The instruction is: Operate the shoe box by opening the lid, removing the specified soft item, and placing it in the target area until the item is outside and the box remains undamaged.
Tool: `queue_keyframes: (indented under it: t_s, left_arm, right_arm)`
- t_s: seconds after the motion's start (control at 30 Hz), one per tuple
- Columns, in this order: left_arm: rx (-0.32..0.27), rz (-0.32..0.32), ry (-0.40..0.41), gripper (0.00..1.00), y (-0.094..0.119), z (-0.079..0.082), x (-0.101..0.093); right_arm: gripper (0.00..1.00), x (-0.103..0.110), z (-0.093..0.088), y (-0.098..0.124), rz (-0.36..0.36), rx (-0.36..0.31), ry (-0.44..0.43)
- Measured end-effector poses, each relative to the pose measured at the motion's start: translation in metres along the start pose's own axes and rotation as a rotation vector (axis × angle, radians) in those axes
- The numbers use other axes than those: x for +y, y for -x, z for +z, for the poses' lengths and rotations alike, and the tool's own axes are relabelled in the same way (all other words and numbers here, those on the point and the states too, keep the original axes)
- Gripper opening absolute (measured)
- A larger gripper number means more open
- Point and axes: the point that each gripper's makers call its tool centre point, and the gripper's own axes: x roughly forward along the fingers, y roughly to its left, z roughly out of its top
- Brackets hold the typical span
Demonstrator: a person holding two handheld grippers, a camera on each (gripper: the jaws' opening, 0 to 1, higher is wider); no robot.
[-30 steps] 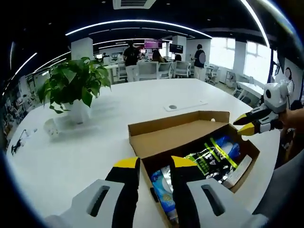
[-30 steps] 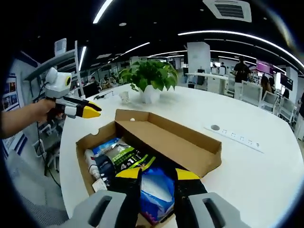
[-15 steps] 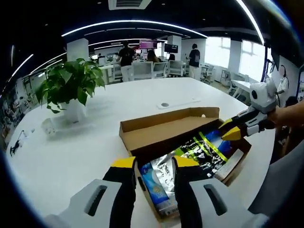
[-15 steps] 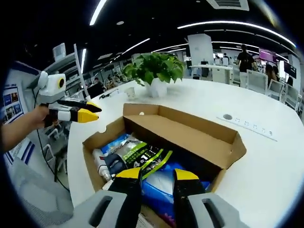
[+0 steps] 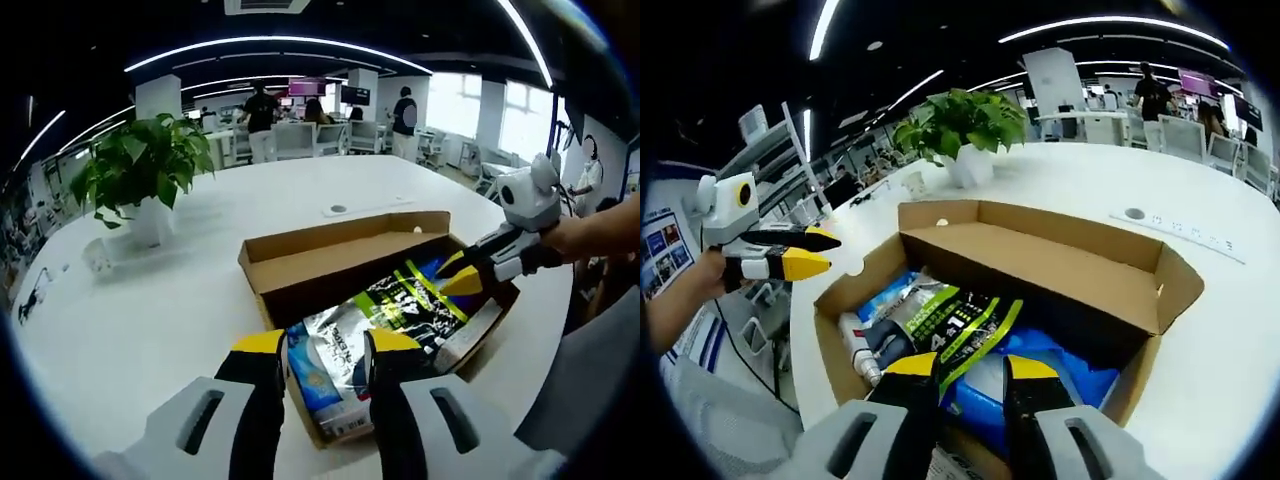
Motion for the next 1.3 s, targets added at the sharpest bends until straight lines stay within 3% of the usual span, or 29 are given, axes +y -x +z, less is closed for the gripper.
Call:
queue_keyframes:
  t_s: [0.4,0.53,0.8,1.3]
  left_arm:
    - [0.011,-0.006,0.015,0.30,0.003,-0.006,-0.002]
    - [0.024,-0.011,0.018,0.30,0.001,-0.010,-0.003]
    - [0.051,-0.024,0.016,0.29,-0.006,-0.013,-0.007]
    - [0.150,-0.103,0.004,0.26,-0.044,-0.019,-0.029]
  right_arm:
    - [0.18,0.003,-0.005,-0.019,0.010,0.031,-0.088]
    - [0.10,0.003,-0.003,-0.021,0.001,0.029,-0.106]
    - [0.00,0.004,-0.004,-0.011,-0.010,0.038,-0.078]
    - [0.00,-0.010,-0.003,0.011,-0.047,0.037,0.034]
